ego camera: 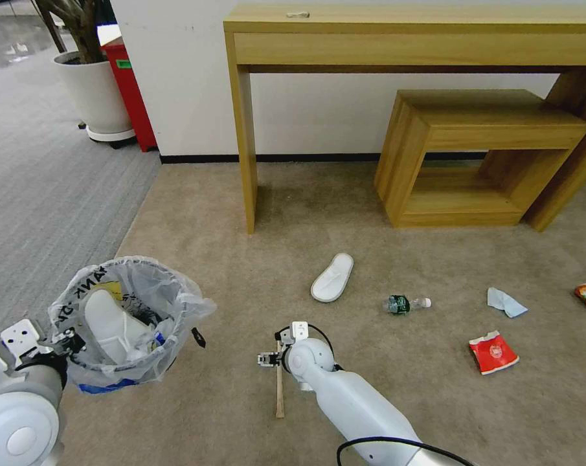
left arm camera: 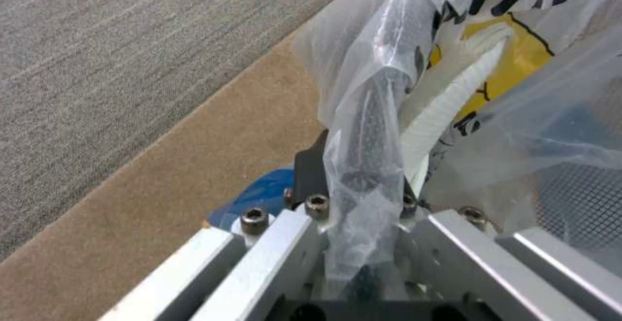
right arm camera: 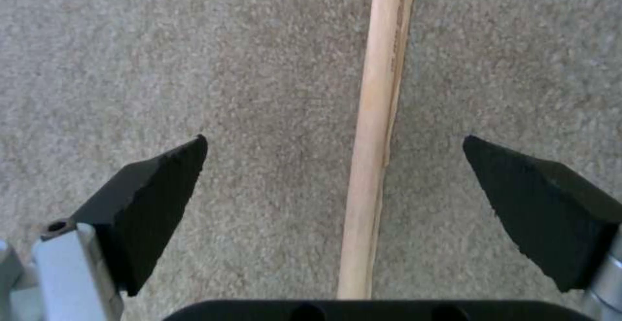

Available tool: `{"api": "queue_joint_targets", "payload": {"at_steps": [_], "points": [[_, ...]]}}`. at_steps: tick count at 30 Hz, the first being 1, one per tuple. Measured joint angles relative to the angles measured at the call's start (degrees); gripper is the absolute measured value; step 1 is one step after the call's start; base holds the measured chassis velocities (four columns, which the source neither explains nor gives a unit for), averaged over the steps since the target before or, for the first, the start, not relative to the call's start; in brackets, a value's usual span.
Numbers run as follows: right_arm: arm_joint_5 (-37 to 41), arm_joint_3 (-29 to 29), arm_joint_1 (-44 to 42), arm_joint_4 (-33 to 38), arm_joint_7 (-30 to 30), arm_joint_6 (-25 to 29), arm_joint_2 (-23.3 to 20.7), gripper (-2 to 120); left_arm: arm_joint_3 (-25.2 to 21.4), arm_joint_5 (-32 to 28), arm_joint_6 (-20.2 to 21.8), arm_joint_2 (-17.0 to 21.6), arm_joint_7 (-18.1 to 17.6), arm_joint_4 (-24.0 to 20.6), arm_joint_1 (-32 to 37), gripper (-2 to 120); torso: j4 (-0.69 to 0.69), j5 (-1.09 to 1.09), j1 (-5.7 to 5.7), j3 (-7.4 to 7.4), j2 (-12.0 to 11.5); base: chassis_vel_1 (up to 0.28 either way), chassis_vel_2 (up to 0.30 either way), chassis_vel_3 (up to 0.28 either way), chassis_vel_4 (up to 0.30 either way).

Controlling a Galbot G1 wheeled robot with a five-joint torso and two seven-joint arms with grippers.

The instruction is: Pick up the trash bin and place the garbage on the floor into it.

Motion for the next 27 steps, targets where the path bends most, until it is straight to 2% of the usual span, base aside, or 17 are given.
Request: {"api": "queue_joint_targets", "payload": {"at_steps": [6, 10, 15, 16, 19, 20, 23, 24, 26, 27], "points": [[-0.84, -0.02, 0.09, -0.94, -0.42, 0.15, 0.22, 100, 0.13, 0.19, 0.00, -0.33, 0.00, 0.00, -0.01, 0, 0.00, 0.00, 0.00, 0.00, 0.00, 0.000, 0.000, 0.000, 0.000], [-1.40, -0.09, 0.13, -1.66, -0.63, 0.17, 0.44, 92, 0.15, 0.25, 0.00, -0.43, 0.00, 0.00, -0.14, 0, 0.00, 0.00, 0.00, 0.00, 0.00, 0.000, 0.000, 0.000, 0.000], [-2.44, -0.09, 0.22, -3.03, -1.16, 0.20, 0.59, 68, 0.26, 0.37, 0.00, -0.63, -0.01, 0.09, -0.19, 0, 0.00, 0.00, 0.00, 0.00, 0.00, 0.000, 0.000, 0.000, 0.000], [-2.44, -0.09, 0.22, -3.03, -1.16, 0.20, 0.59, 68, 0.26, 0.37, 0.00, -0.63, -0.01, 0.09, -0.19, 0, 0.00, 0.00, 0.00, 0.00, 0.00, 0.000, 0.000, 0.000, 0.000], [-2.98, 0.00, 0.12, -3.15, -1.47, 0.27, 0.51, 55, 0.34, 0.42, 0.00, -0.66, -0.01, 0.13, -0.24, 0, -0.01, 0.00, 0.00, 0.00, 0.00, 0.000, 0.000, 0.000, 0.000], [-2.98, 0.00, 0.12, -3.15, -1.47, 0.27, 0.51, 55, 0.34, 0.42, 0.00, -0.66, -0.01, 0.13, -0.24, 0, -0.01, 0.00, 0.00, 0.00, 0.00, 0.000, 0.000, 0.000, 0.000], [-3.60, 0.04, -0.05, -3.27, -1.88, 0.37, 0.40, 41, 0.35, 0.45, 0.00, -0.65, -0.01, 0.15, -0.26, 0, -0.01, 0.00, 0.00, 0.00, 0.00, 0.000, 0.000, 0.000, 0.000], [-3.60, 0.04, -0.05, -3.27, -1.88, 0.37, 0.40, 41, 0.35, 0.45, 0.00, -0.65, -0.01, 0.15, -0.26, 0, -0.01, 0.00, 0.00, 0.00, 0.00, 0.000, 0.000, 0.000, 0.000], [-4.17, 0.10, -0.16, -3.42, -2.09, 0.44, 0.26, 30, 0.35, 0.46, 0.00, -0.61, -0.02, 0.16, -0.26, 0, -0.02, -0.01, 0.00, 0.00, 0.00, 0.000, 0.000, 0.000, 0.000], [-4.17, 0.10, -0.16, -3.42, -2.09, 0.44, 0.26, 30, 0.35, 0.46, 0.00, -0.61, -0.02, 0.16, -0.26, 0, -0.02, -0.01, 0.00, 0.00, 0.00, 0.000, 0.000, 0.000, 0.000]]}}
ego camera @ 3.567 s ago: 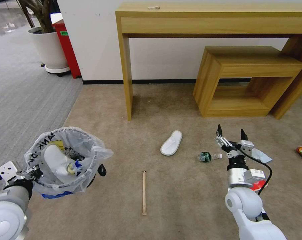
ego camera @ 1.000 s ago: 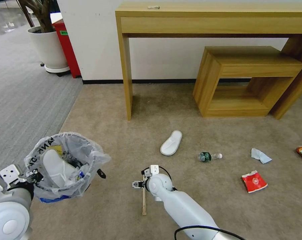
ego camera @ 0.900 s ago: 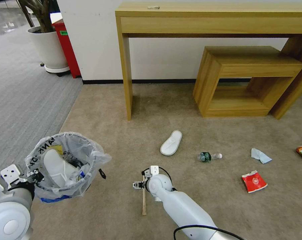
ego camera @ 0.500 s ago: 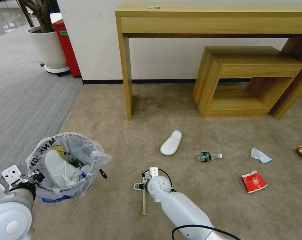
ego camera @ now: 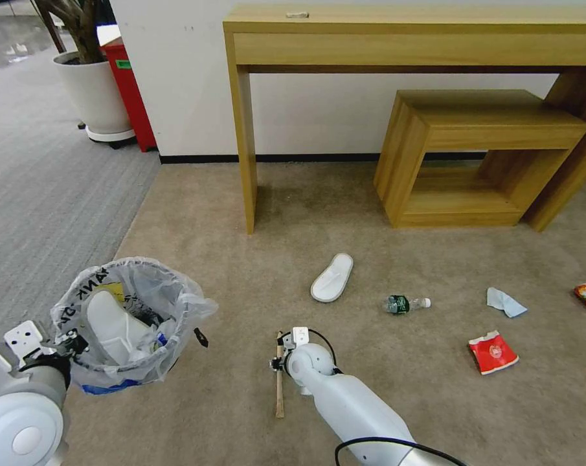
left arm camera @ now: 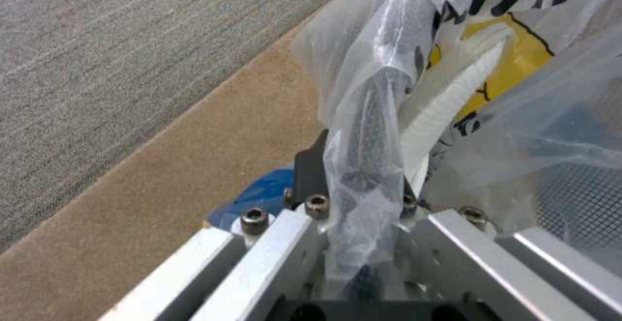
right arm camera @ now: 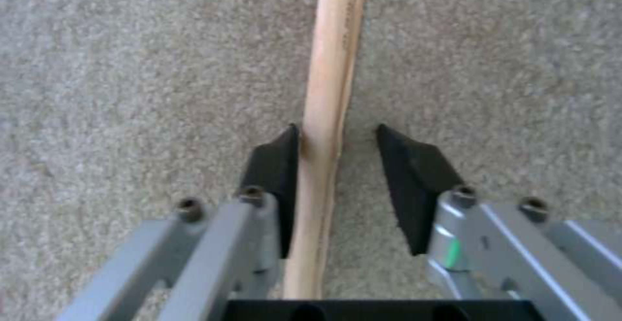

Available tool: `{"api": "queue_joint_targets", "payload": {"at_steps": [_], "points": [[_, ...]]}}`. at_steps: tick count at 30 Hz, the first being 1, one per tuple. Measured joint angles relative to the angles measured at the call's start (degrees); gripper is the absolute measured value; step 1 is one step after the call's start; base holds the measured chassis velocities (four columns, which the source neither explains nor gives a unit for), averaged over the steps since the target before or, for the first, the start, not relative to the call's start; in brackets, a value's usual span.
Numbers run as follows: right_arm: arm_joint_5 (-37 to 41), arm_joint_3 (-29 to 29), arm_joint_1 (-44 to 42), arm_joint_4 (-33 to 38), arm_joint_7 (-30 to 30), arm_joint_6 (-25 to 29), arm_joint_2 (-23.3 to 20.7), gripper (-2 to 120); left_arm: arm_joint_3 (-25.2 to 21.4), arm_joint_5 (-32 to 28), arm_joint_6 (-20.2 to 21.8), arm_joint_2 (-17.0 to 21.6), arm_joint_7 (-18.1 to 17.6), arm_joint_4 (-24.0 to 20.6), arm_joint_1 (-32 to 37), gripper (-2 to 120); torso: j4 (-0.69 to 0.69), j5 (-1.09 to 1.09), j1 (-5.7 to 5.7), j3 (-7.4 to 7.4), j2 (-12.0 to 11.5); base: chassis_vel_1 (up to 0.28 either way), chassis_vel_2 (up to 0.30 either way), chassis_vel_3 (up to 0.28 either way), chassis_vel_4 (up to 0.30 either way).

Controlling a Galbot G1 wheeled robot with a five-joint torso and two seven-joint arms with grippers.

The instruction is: Pick up the trash bin and place the garbage on the floor into it.

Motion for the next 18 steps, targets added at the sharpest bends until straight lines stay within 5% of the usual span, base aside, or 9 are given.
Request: {"api": "queue_joint_targets", "payload": {"at_steps": [8, 18], "points": [[-2.03, -0.09, -0.40, -0.55, -1.19, 0.21, -0.34, 0, 0.05, 0.02, 0.00, -0.03, 0.00, 0.00, 0.00, 0, 0.02, 0.03, 0.00, 0.00, 0.00, 0.000, 0.000, 0.000, 0.000], [-2.77, -0.55, -1.01, 1.69, -1.66, 0.69, -1.76, 0, 0.11, 0.10, 0.00, -0.06, 0.00, -0.05, 0.01, 0, 0.02, 0.02, 0.00, 0.01, 0.00, 0.000, 0.000, 0.000, 0.000]]}}
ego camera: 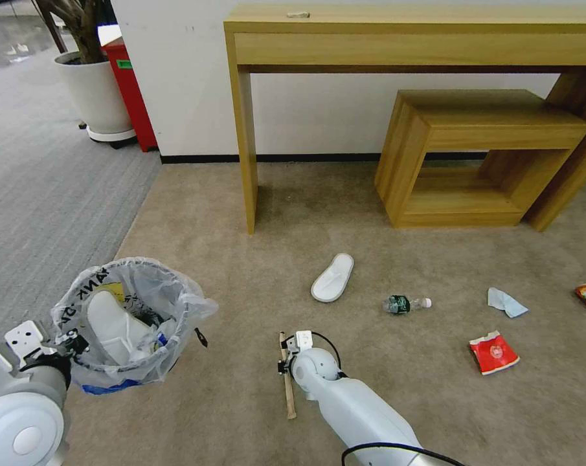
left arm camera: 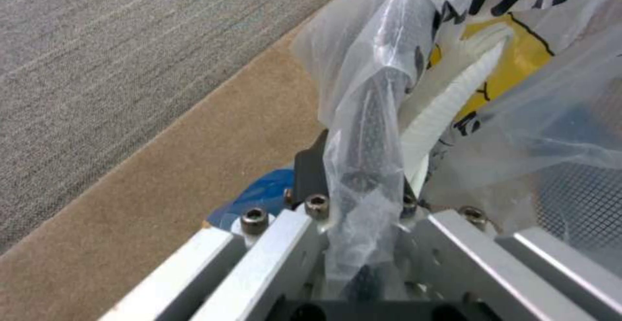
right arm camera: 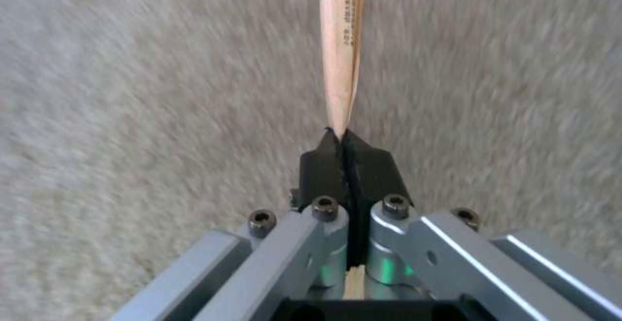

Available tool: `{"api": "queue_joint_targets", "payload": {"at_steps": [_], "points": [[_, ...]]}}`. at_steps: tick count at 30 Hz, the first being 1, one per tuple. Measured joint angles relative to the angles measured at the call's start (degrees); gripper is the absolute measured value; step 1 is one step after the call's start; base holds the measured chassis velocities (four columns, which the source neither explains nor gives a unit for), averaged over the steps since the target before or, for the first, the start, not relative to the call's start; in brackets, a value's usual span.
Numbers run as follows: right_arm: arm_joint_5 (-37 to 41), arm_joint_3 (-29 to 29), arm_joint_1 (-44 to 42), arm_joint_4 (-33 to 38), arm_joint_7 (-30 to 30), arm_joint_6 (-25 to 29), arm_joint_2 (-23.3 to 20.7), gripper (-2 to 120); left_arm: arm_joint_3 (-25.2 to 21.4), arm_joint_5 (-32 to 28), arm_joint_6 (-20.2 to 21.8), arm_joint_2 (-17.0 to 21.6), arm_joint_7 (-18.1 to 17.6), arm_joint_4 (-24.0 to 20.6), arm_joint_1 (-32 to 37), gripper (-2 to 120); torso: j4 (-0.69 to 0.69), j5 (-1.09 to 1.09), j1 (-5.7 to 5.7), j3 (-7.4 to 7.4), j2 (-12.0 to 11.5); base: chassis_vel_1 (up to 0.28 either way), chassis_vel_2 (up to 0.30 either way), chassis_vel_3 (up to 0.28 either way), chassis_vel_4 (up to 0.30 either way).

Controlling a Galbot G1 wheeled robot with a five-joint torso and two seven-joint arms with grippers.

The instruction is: Pick up the trash bin and place the garbage on the floor into it.

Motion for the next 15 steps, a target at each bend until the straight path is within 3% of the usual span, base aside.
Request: {"api": "queue_joint_targets", "payload": {"at_steps": [4, 7, 10, 15], "points": [[-0.16, -0.15, -0.47, 3.25, -0.90, 1.57, -1.44, 0, -0.01, 0.01, 0.00, 0.13, 0.00, -0.17, 0.07, 0, 0.00, 0.00, 0.00, 0.00, 0.00, 0.000, 0.000, 0.000, 0.000], [-0.36, -0.30, -0.92, 9.49, -3.72, 6.22, -4.08, 0, 0.05, -0.02, 0.00, 0.77, -0.08, -0.32, 0.16, 0, 0.00, 0.00, 0.00, 0.00, 0.00, 0.000, 0.000, 0.000, 0.000], [-0.17, 1.49, -1.28, 21.45, -15.38, 19.08, -9.50, 0, 2.63, -0.88, 0.00, 2.40, -0.51, -0.68, 1.05, 0, -0.01, -0.01, 0.00, 0.00, 0.00, 0.000, 0.000, 0.000, 0.000], [0.36, 3.03, -1.04, 27.91, -23.47, 25.34, -12.49, 0, 4.79, -2.41, 0.00, 3.14, -1.02, -0.62, 1.28, 0, -0.01, -0.01, 0.00, 0.00, 0.00, 0.000, 0.000, 0.000, 0.000]]}}
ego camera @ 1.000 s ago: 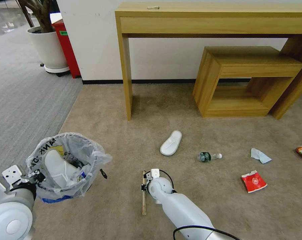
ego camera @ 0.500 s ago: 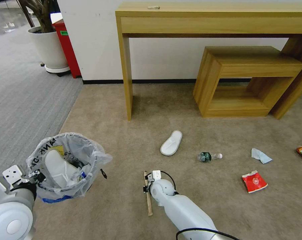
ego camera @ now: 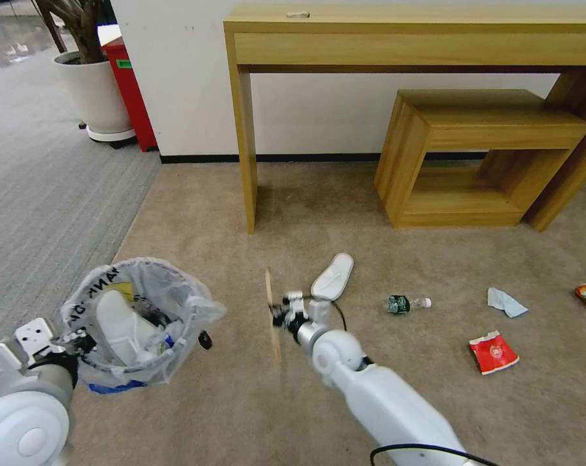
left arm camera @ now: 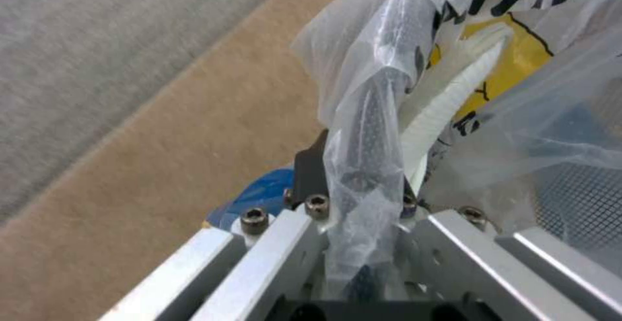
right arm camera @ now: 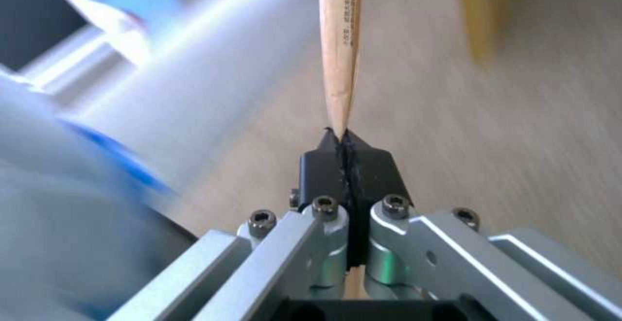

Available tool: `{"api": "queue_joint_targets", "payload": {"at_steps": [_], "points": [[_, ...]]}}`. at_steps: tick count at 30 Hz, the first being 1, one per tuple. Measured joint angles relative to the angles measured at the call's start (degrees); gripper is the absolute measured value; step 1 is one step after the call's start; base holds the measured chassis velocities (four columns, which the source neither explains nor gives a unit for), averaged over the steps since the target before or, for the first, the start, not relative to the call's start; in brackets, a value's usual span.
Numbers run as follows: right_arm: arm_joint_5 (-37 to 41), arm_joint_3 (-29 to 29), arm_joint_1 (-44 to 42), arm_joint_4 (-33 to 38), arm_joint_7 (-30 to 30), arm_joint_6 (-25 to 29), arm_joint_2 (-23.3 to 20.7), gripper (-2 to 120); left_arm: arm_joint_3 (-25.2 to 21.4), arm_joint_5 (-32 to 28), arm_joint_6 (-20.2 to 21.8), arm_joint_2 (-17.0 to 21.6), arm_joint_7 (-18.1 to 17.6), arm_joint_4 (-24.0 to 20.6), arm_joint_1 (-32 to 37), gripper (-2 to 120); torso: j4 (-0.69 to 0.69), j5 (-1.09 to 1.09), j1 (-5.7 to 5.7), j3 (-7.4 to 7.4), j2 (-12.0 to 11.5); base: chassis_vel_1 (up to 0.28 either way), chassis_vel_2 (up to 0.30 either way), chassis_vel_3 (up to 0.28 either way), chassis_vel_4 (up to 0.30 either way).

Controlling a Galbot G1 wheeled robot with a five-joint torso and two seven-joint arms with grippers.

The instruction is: Pick up the trash bin and place the garbage on the floor into it.

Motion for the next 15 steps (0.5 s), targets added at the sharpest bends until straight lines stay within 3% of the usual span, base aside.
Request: {"api": "queue_joint_targets", "payload": {"at_steps": [4, 15], "points": [[2.12, 1.73, 0.08, 5.27, -10.22, 5.95, -2.04, 0, 1.68, -3.16, 0.00, 0.57, -1.63, 1.23, -0.14, 0, -0.01, 0.00, 0.00, 0.00, 0.00, 0.000, 0.000, 0.000, 0.000], [7.53, 1.94, 1.91, 8.34, -27.27, 14.43, -2.69, 0, 3.25, -4.09, 0.00, 0.51, -1.92, 2.78, 0.02, 0, 0.00, -0.01, 0.00, 0.00, 0.00, 0.000, 0.000, 0.000, 0.000]]}}
